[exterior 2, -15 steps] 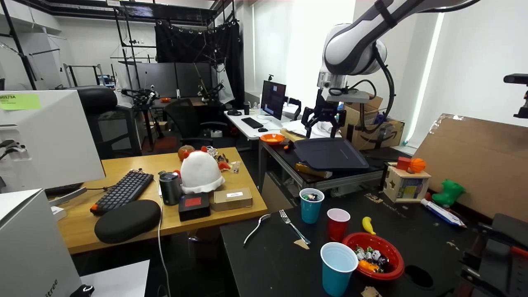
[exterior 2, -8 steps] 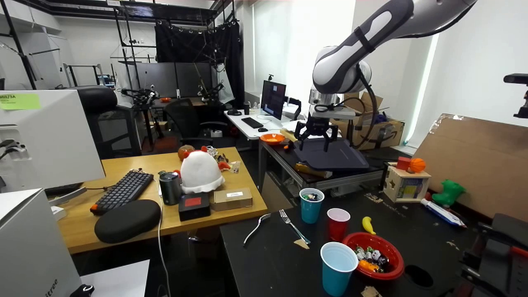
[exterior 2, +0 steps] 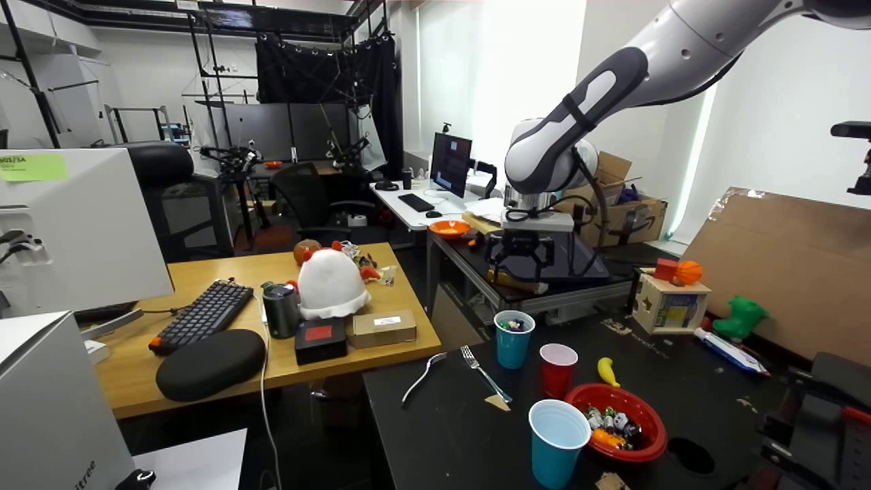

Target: Pick up some of the contents in the cup and put them in the bowl

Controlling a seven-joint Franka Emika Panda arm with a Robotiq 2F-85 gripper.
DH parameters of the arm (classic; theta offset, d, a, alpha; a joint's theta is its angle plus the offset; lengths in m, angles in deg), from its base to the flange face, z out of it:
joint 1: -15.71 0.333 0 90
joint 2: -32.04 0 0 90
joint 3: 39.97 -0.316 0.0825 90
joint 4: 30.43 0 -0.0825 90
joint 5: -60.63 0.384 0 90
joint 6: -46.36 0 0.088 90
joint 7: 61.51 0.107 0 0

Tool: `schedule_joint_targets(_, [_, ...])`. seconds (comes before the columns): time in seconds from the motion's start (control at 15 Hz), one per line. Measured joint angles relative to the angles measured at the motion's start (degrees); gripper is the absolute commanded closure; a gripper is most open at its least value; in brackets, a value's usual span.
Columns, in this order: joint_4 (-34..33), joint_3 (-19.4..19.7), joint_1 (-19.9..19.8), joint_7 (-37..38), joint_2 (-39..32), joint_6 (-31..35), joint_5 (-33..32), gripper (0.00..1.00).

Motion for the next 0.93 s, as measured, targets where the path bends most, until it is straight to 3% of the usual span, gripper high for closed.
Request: schedule_joint_targets(0.93, [-9.5, 1.6, -1.8, 11.3, -10.8, 0.0, 7.5, 0.00])
